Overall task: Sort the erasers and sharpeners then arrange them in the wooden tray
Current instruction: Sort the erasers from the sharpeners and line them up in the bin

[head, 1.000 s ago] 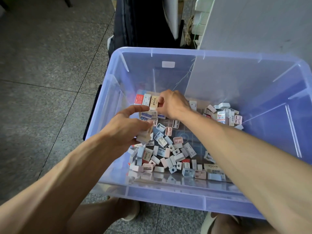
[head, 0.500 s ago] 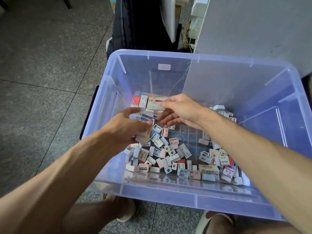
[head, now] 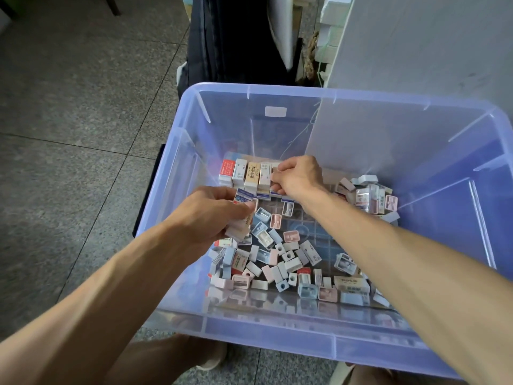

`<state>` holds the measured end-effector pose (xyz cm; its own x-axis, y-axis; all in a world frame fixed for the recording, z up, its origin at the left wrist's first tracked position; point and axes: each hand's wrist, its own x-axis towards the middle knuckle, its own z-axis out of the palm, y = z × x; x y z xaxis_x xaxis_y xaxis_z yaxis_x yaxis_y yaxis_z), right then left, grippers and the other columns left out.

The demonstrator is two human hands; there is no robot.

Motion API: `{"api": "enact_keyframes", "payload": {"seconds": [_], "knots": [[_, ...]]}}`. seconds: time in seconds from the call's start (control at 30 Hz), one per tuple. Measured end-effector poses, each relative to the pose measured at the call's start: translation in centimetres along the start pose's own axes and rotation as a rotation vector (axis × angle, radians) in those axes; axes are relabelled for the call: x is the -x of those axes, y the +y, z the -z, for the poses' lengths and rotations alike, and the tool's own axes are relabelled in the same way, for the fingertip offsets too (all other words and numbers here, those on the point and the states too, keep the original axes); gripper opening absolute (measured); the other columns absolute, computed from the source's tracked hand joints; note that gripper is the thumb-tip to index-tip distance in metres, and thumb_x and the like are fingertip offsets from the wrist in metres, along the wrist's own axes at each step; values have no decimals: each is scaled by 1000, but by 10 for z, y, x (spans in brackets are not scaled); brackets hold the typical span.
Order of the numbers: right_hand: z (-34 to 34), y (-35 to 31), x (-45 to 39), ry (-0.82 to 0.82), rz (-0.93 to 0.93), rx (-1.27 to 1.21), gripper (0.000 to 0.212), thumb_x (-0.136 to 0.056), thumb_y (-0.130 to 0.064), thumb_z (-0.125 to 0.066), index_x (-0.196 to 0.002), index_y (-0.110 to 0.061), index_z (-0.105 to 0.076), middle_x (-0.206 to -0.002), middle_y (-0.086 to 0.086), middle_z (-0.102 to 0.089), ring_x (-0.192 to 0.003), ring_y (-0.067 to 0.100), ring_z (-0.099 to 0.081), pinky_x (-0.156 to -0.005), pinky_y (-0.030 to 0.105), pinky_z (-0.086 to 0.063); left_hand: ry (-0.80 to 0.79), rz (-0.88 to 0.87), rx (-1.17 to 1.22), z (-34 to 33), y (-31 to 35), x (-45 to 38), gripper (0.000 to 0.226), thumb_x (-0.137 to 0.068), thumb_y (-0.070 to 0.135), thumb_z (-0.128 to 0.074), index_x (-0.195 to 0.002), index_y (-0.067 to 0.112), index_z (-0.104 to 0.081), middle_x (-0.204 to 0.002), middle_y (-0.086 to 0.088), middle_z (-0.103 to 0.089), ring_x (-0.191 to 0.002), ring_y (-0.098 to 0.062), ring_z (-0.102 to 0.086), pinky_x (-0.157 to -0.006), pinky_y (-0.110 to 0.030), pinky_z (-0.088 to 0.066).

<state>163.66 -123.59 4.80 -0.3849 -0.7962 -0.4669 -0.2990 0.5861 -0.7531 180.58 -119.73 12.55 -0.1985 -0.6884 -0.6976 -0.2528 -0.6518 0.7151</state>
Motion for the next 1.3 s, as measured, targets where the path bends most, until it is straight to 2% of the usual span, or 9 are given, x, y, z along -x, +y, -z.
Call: {"api": "enact_keyframes", "payload": {"seconds": [0.17,0.3,0.47,0.6,0.73,0.9,1.1,1.2,1.3], "knots": [[3,9,-3,-67,292,364,26,-77,-30,-85,-95,-18,-70,-92,-2,-71,-79,16,-65,-58,21,-45,-3,-7,3,0,0,1,13,-86,6,-70,-99,6,-69,-77,-3,-69,-62,-11,-61,-59,-25,-49],[-1,8,-2,-61,410,543,16,-84,-29,-79,-87,-17,-69,-97,-1,-73,-78,17,-60,-57,23,-40,-3,-14,7,0,2,1,13,-85,7,-71,-98,9,-69,-74,-3,-67,-60,-12,-60,-56,-26,-50],[19,-4,19,-138,278,190,24,-95,-29,-65,-82,-10,-73,-80,1,-72,-68,15,-63,-60,28,-49,-33,-29,30,-2,4,4,17,-85,4,-70,-102,6,-67,-73,-5,-63,-51,-11,-55,-48,-23,-46],[45,-15,56,-479,111,-110,25,-93,-31,-68,-90,-7,-76,-86,11,-76,-65,17,-63,-58,25,-52,-20,-61,-8,-6,4,2,25,-81,5,-74,-102,4,-62,-79,-7,-64,-61,-16,-60,-59,-30,-51],[56,-6,76,-577,50,-203,8,-86,-20,-77,-84,-11,-78,-81,4,-74,-67,15,-62,-60,24,-53,-109,-82,-74,-13,5,5,25,-74,0,-76,-92,5,-60,-80,-11,-63,-72,-22,-60,-74,-40,-50],[60,0,73,-550,-46,-267,15,-91,-17,-71,-96,-2,-71,-81,10,-72,-65,14,-65,-54,22,-52,-240,-60,-162,-14,5,6,65,-50,-15,-73,-110,2,-58,-95,-26,-66,-87,-36,-65,-87,-49,-51],[64,0,48,-435,-60,-353,13,-97,-14,-63,-97,-2,-68,-81,11,-70,-59,13,-63,-53,23,-52,-131,-54,-207,-12,3,3,38,-75,-17,-69,-106,4,-63,-103,-24,-69,-103,-40,-66,-97,-52,-51],[58,3,23,-234,-6,-73,11,-97,-19,-64,-92,-9,-69,-79,7,-71,-62,12,-65,-57,22,-57,-79,-50,-192,-8,1,-2,33,-78,-11,-71,-106,6,-64,-104,-16,-71,-99,-30,-70,-93,-43,-54],[41,7,6,-193,9,57,11,-98,-18,-63,-92,-10,-68,-78,5,-69,-62,12,-63,-62,25,-57,-60,-50,-175,-5,-1,-4,35,-79,-9,-71,-108,9,-64,-106,-14,-71,-98,-28,-70,-92,-42,-55]]}}
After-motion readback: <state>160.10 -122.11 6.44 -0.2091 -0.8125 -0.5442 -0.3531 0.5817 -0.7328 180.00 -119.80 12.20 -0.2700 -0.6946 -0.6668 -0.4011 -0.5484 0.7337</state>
